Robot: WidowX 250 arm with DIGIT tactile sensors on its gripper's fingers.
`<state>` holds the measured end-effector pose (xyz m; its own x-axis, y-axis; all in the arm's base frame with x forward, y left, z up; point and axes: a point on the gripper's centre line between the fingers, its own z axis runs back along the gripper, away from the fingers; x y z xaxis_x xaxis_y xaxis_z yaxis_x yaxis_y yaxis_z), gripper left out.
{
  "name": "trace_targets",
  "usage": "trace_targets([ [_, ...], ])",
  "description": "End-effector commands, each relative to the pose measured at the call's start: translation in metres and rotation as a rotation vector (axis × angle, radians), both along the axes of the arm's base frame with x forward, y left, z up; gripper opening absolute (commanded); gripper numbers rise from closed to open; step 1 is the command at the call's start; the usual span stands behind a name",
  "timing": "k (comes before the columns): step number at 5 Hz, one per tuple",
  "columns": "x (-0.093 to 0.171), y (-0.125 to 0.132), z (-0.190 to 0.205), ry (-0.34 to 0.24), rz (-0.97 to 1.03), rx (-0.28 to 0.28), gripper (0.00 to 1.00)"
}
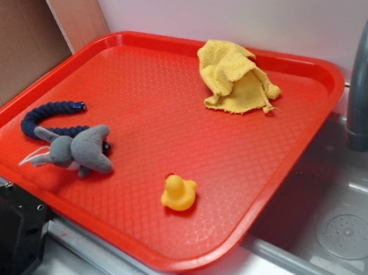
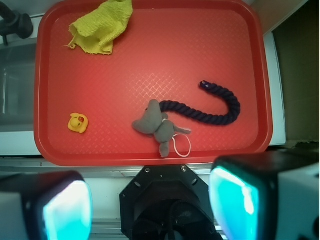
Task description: Grab the yellow duck.
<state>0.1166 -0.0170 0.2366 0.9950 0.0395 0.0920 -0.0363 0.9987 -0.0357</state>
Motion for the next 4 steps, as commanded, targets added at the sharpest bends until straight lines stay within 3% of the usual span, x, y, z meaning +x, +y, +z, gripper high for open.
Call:
trace_targets([
  [1, 0.000, 0.000, 0.000, 0.000, 0.000, 0.000, 1.00],
  [2, 0.007, -0.033, -0.046, 0.147, 0.204, 0.063, 1.00],
  [3, -0.002, -0.044, -0.067, 0.053, 0.426, -0.193, 1.00],
  [4, 0.018, -0.060, -0.097, -0.036, 0.627, -0.197, 1.00],
])
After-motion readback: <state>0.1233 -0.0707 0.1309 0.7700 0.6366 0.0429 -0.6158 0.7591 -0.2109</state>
